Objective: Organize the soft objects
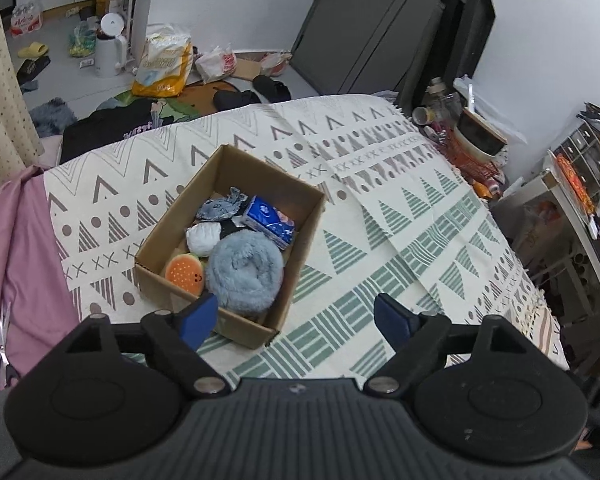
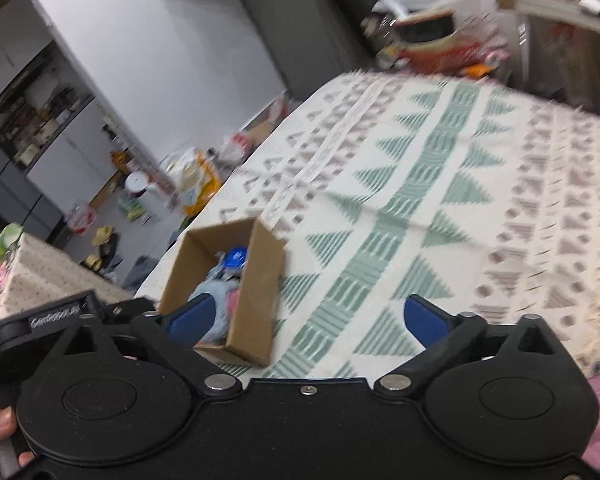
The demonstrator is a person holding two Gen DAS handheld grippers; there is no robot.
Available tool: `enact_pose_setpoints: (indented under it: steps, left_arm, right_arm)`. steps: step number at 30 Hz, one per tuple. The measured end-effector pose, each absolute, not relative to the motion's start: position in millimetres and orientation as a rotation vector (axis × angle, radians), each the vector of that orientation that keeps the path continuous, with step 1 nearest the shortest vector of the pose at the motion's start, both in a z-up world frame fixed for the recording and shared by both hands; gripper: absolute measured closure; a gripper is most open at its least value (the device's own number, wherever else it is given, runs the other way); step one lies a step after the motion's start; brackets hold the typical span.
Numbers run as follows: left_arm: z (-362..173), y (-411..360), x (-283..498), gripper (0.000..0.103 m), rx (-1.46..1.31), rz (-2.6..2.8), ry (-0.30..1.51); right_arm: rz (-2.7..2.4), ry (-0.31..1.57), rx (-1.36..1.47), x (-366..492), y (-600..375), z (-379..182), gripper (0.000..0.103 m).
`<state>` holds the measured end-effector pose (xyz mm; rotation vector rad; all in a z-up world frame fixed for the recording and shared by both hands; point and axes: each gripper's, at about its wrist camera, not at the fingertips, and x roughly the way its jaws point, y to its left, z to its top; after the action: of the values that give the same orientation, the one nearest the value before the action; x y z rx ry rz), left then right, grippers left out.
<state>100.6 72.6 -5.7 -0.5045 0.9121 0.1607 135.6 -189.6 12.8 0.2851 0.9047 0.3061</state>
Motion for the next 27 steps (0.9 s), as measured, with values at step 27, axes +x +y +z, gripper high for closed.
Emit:
enact_pose_setpoints:
  steps: [27]
  left_arm:
    - [67, 14, 0, 0.015, -0.296, 0.151, 0.805]
  right_arm:
    - [0.305, 0.779, 0.256, 37, -234, 62, 0.0]
